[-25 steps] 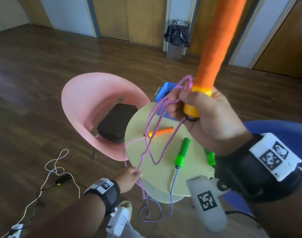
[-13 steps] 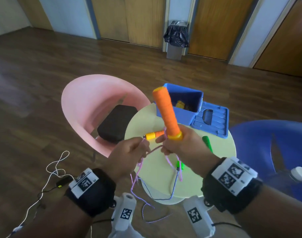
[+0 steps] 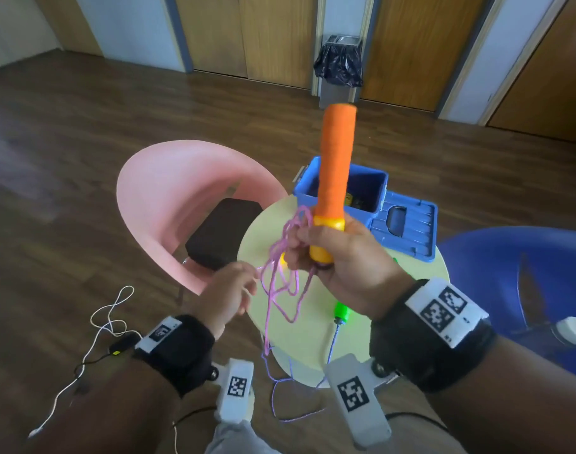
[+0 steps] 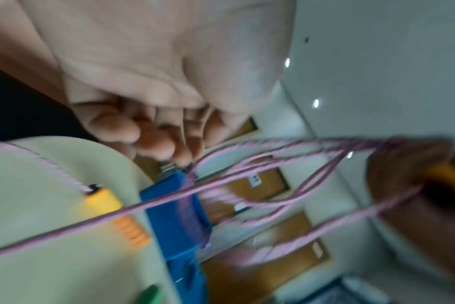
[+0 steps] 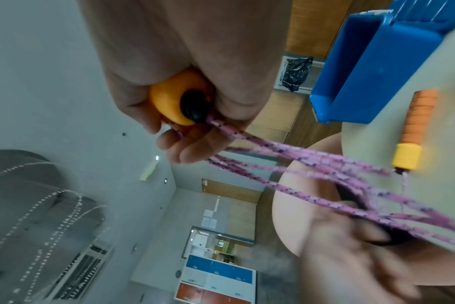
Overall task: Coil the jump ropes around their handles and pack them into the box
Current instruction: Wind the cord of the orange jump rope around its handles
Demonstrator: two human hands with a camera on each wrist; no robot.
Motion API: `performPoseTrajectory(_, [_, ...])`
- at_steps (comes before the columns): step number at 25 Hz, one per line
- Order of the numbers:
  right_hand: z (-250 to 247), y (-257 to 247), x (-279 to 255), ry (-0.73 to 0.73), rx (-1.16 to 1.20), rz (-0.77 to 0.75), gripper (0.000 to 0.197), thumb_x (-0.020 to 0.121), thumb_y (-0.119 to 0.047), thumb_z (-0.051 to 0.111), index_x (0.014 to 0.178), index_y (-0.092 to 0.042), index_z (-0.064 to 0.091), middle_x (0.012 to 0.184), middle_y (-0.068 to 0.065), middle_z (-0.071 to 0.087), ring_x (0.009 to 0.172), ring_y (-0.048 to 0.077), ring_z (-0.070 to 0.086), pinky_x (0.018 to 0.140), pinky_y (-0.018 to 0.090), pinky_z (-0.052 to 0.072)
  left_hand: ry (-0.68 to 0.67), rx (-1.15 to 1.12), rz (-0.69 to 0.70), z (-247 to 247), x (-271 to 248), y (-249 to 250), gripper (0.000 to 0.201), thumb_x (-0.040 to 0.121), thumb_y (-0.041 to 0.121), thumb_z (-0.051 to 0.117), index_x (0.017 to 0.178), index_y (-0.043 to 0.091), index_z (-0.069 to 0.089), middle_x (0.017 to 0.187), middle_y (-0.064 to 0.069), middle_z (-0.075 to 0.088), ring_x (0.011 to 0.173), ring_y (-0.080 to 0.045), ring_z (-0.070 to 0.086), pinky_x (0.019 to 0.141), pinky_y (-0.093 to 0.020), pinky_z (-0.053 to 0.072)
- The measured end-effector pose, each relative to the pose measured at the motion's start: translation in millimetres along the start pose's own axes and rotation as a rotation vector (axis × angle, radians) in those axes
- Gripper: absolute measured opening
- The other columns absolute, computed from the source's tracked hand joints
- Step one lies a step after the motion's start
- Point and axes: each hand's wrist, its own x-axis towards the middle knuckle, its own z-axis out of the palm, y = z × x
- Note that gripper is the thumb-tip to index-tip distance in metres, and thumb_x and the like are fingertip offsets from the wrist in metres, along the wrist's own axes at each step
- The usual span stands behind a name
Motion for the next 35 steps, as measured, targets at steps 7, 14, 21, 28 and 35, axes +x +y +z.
performPoseTrajectory(7, [0.9,-30.7,-1.4,-0.03,0.06,-0.135,0.011,0.078,-0.002,0.058,0.077,-0.011,0.064,0.071,0.008,0.063,0.06,0.023,0.06,0.06,0.032,0.05,-0.44,0.63,-0.191,29.9,12.4,-85.7,0.023,0.1,0.029,0.05,0.08,0.022,0.06,0.069,0.001,0.059,0.056,-0.014,0.052,0.059,-0.025,0.04])
performPoseTrajectory(14, [-29.5,8.6,7.5,0.029,-0.225,0.042,0.026,0.074,0.009,0.062,0.097,-0.002,0.064,0.081,0.012,0.056,0.065,0.023,0.053,0.057,0.024,0.047,-0.017,0.34,0.1,-0.2,-4.3,5.3,0.04,0.088,0.048,0.05,0.059,0.023,0.06,0.051,0.004,0.055,0.048,-0.012,0.048,0.059,-0.031,0.039])
performPoseTrajectory(21, [-16.6,56.2,23.5,-0.072,-0.237,0.373,0.035,0.066,-0.005,0.062,0.101,0.001,0.066,0.077,0.008,0.053,0.062,0.018,0.046,0.054,0.026,0.039,-0.1,0.042,0.416,-8.5,-18.0,109.2,0.04,0.101,0.025,0.048,0.074,-0.002,0.06,0.059,-0.006,0.055,0.059,-0.019,0.051,0.059,-0.024,0.044])
performPoseTrajectory(28, [-5.9,39.7,27.9,-0.074,-0.265,0.337,0.012,0.066,-0.004,0.061,0.077,-0.007,0.057,0.072,0.01,0.049,0.06,0.022,0.042,0.056,0.032,0.035,0.026,-0.319,0.242,-38.5,0.4,55.4,0.058,0.101,0.044,0.034,0.068,0.012,0.07,0.06,-0.008,0.061,0.055,-0.023,0.051,0.055,-0.028,0.042])
performPoseTrajectory(35, [7.4,10.6,33.6,-0.04,-0.182,0.217,0.014,0.068,-0.006,0.06,0.081,-0.007,0.057,0.079,0.017,0.044,0.055,0.02,0.046,0.057,0.031,0.035,0.057,0.157,-0.132,-17.4,16.6,-57.7,0.013,0.087,0.005,0.056,0.076,0.008,0.06,0.063,-0.002,0.058,0.049,-0.011,0.048,0.05,-0.015,0.038])
